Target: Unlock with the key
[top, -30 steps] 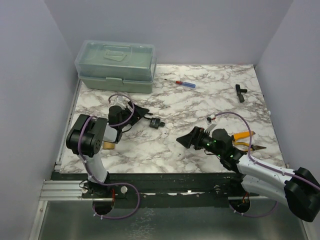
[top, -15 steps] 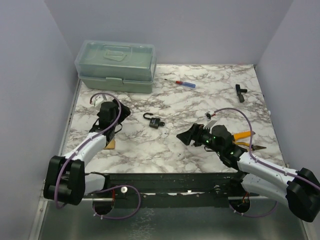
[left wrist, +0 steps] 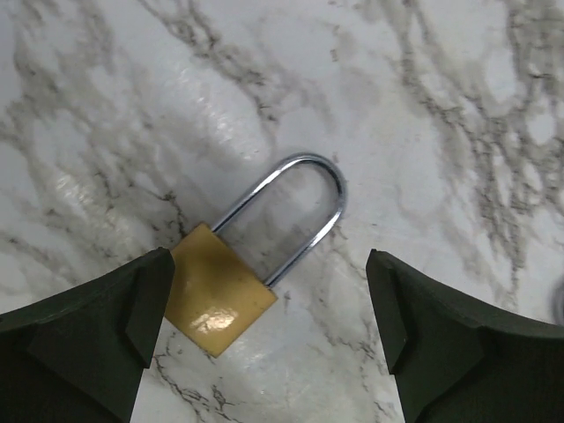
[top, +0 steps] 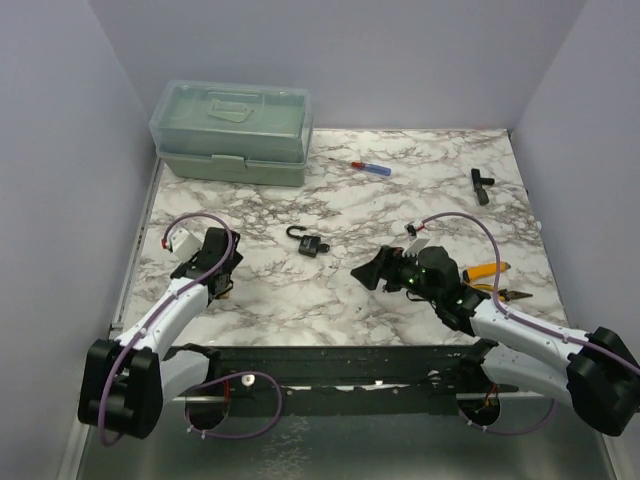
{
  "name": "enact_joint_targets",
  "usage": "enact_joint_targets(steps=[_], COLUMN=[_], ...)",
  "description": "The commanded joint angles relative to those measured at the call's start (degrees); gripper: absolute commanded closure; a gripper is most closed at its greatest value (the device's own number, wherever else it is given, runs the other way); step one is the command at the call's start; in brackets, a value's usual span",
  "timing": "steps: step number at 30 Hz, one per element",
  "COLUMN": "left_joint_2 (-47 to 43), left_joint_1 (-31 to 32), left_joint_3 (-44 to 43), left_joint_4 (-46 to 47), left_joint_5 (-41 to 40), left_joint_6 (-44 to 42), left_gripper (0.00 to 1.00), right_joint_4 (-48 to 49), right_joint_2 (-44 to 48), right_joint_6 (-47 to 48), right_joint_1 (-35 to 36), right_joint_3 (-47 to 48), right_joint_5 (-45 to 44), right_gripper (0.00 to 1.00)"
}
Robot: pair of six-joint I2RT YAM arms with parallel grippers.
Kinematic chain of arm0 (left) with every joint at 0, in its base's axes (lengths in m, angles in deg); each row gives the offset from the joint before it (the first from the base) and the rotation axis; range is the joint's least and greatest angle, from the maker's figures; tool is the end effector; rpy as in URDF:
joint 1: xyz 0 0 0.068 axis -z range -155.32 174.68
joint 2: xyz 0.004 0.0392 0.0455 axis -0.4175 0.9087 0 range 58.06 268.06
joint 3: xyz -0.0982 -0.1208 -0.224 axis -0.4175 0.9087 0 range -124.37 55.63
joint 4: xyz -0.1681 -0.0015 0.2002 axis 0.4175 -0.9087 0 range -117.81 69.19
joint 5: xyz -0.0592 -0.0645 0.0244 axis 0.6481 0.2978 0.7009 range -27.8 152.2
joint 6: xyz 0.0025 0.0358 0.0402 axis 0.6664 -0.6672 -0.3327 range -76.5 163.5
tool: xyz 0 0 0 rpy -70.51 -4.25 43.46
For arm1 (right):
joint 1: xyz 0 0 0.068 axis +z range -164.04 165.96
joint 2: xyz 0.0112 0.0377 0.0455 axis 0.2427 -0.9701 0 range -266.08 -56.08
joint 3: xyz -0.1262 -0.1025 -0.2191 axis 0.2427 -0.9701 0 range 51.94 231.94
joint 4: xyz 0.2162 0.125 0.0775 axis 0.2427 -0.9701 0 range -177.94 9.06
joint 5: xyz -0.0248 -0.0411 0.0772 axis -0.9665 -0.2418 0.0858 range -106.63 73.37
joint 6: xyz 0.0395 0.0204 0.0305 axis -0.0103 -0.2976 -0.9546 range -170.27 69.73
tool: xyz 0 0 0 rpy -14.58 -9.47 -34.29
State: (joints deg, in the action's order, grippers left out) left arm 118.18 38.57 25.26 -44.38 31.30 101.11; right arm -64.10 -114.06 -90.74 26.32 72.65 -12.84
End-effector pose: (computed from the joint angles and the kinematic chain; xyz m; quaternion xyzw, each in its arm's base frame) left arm 0.1922 -0.0286 0.1891 -0.4184 0.8180 0.0279 0.3938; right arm 0.1615 0.1404 0.1985 -0.0181 0.8209 0.3904 0.4165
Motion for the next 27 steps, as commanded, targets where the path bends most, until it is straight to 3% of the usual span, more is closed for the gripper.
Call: enact_joint_targets(steps=[1, 16, 27], left_joint_2=[5.5, 5.2, 8.5], left_joint_1=[0.0, -4.5, -4.8], left_joint_3=[-2.3, -4.6, -6.3], left_joint_4=[-9.1, -13.8, -16.6], left_joint_5=[-4.7, -3.3, 2.5], left_joint_6=[6.9, 10.4, 11.8], left_gripper=[0.01, 0.01, 0.02], right_joint_4=[1.6, -1.7, -4.0], right_joint_2=[0.8, 9.2, 11.2], right_joint_6=[-1.2, -2.2, -1.5], right_joint_1=[-0.5, -0.5, -0.5], right_joint_3=[-0.1, -4.1, -4.4], right_joint_5=[1.3, 0.7, -0.9], right_gripper=[0.13, 0.13, 0.12])
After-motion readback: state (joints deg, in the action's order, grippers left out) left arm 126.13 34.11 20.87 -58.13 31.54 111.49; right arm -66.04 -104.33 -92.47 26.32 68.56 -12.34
